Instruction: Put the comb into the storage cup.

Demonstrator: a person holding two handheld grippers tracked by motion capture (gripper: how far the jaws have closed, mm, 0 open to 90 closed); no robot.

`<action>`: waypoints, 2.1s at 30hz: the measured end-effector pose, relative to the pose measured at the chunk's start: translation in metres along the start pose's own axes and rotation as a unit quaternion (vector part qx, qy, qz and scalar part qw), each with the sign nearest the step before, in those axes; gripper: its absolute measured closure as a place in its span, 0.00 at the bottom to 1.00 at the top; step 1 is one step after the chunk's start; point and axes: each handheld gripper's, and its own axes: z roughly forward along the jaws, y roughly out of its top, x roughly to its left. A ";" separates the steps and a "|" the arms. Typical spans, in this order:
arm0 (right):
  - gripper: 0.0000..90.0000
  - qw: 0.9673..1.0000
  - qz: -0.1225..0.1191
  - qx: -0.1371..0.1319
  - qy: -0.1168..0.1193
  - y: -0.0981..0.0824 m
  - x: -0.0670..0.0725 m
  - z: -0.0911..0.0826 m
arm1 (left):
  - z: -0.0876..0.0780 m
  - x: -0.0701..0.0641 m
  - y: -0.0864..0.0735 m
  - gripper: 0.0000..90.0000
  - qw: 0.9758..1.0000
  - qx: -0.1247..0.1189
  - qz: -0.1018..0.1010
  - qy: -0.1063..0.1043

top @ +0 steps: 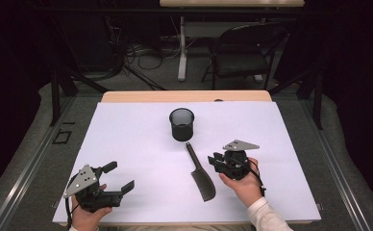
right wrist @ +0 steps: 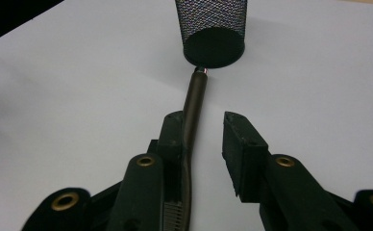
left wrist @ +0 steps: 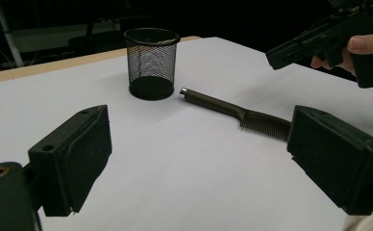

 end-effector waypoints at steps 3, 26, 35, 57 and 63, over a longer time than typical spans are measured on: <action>0.81 1.000 0.002 0.002 -0.002 0.002 -0.001 0.004 | 0.000 0.000 0.000 0.10 1.000 0.000 0.001 -0.001; 1.00 0.999 0.023 0.029 -0.020 0.011 -0.013 0.043 | 0.002 0.000 -0.002 0.15 1.000 0.008 0.001 0.006; 1.00 0.999 0.009 0.036 -0.015 0.024 -0.002 0.061 | 0.002 0.001 -0.002 0.16 1.000 0.008 -0.002 0.007; 1.00 0.997 -0.023 0.075 -0.006 0.027 0.022 0.113 | 0.002 0.003 -0.003 0.16 1.000 0.010 -0.004 0.008; 1.00 0.996 -0.025 0.083 -0.005 0.026 0.022 0.118 | 0.003 0.003 -0.004 0.16 1.000 0.011 -0.003 0.010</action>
